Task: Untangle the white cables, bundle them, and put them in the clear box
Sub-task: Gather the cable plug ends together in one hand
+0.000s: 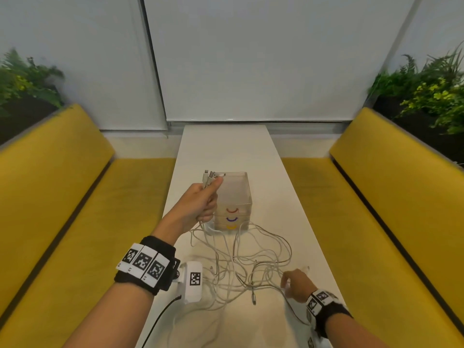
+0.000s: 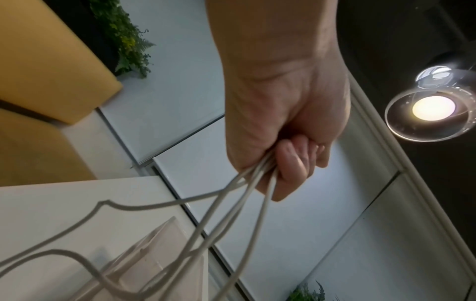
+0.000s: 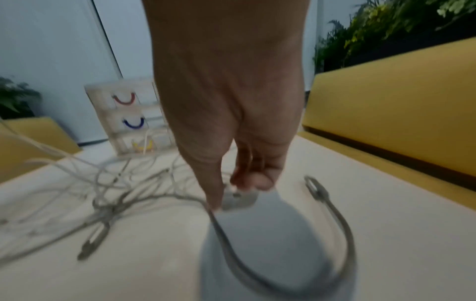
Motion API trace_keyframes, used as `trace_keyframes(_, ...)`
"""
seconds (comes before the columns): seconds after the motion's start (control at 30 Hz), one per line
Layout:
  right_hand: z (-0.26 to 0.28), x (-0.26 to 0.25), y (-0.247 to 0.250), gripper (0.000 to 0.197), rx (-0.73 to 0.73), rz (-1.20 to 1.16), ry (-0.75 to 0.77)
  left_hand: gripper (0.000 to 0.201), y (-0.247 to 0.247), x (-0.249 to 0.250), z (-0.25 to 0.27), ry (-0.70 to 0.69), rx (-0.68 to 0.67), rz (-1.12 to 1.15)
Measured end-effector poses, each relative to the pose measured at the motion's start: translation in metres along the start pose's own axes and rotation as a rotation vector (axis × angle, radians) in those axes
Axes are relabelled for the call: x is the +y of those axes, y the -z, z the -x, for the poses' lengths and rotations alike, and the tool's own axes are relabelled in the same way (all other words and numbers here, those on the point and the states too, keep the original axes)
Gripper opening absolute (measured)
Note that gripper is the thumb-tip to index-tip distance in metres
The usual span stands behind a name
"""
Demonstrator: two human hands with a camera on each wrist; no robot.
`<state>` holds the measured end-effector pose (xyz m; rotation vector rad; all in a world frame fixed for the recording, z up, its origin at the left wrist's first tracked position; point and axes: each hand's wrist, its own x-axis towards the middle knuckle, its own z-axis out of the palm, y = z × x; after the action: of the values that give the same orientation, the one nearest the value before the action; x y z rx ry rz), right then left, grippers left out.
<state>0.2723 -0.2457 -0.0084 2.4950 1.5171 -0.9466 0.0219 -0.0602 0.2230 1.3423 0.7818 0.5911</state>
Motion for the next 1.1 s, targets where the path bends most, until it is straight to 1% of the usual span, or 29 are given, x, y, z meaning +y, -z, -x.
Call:
trace_keyframes(0.07, -0.004, 0.006, -0.011, 0.037, 0.063, 0.004, -0.007, 0.060, 0.001, -0.003, 0.000, -0.012, -0.003, 0.001)
trace_keyframes(0.1, -0.006, 0.007, -0.014, 0.040, 0.075, 0.007, -0.001, 0.059, 0.000, -0.003, 0.000, -0.015, -0.006, -0.004)
trace_keyframes(0.13, -0.007, 0.009, -0.014, 0.037, 0.075, 0.012, 0.011, 0.058, -0.001, -0.004, 0.001, -0.021, -0.010, -0.009)
trace_keyframes(0.17, -0.006, 0.008, -0.011, 0.030, 0.071, 0.018, 0.023, 0.054, -0.003, -0.005, 0.001, -0.030, -0.012, -0.016)
trace_keyframes(0.23, -0.006, 0.006, 0.004, 0.019, 0.067, -0.036, 0.035, 0.045, -0.006, -0.007, 0.000, -0.054, -0.017, -0.054)
trace_keyframes(0.33, -0.003, -0.008, 0.044, 0.012, 0.154, -0.184, 0.076, 0.036, -0.014, -0.013, -0.002, -0.084, -0.051, -0.132)
trace_keyframes(0.4, 0.002, -0.025, 0.075, 0.013, 0.223, -0.285, 0.116, 0.029, -0.023, -0.016, -0.003, -0.100, -0.074, -0.197)
trace_keyframes(0.47, 0.010, -0.045, 0.103, 0.009, 0.269, -0.350, 0.179, 0.025, -0.033, -0.021, -0.003, -0.121, -0.083, -0.275)
trace_keyframes(0.5, 0.014, -0.054, 0.115, 0.007, 0.284, -0.366, 0.223, 0.026, -0.039, -0.024, -0.003, -0.137, -0.083, -0.310)
trace_keyframes(0.6, 0.031, -0.080, 0.141, 0.012, 0.305, -0.453, 0.344, 0.034, -0.053, -0.032, -0.005, -0.169, -0.054, -0.423)
trace_keyframes(0.7, 0.053, -0.101, 0.160, 0.021, 0.354, -0.675, 0.460, 0.044, -0.064, -0.040, -0.006, -0.239, -0.035, -0.555)
trace_keyframes(0.77, 0.066, -0.110, 0.170, 0.022, 0.363, -0.824, 0.536, 0.050, -0.069, -0.044, -0.004, -0.276, -0.028, -0.598)
trace_keyframes(0.83, 0.075, -0.114, 0.176, 0.018, 0.350, -0.914, 0.597, 0.045, -0.072, -0.044, -0.001, -0.313, -0.025, -0.568)
trace_keyframes(0.87, 0.077, -0.115, 0.177, 0.016, 0.342, -0.963, 0.617, 0.046, -0.073, -0.042, 0.001, -0.320, -0.023, -0.514)
trace_keyframes(0.93, 0.082, -0.119, 0.176, 0.013, 0.317, -1.072, 0.632, 0.048, -0.078, -0.032, 0.007, -0.300, -0.056, -0.346)
trace_keyframes(0.97, 0.086, -0.123, 0.174, 0.015, 0.286, -1.126, 0.629, 0.047, -0.080, -0.025, 0.012, -0.281, -0.071, -0.261)
trace_keyframes(1.03, 0.090, -0.131, 0.167, 0.031, 0.151, -1.241, 0.603, 0.047, -0.081, -0.015, 0.018, -0.266, -0.103, -0.161)
trace_keyframes(1.07, 0.094, -0.133, 0.164, 0.041, 0.071, -1.292, 0.587, 0.050, -0.080, -0.012, 0.019, -0.273, -0.120, -0.161)
trace_keyframes(1.1, 0.096, -0.134, 0.162, 0.048, 0.012, -1.318, 0.580, 0.055, -0.078, -0.011, 0.020, -0.295, -0.134, -0.178)
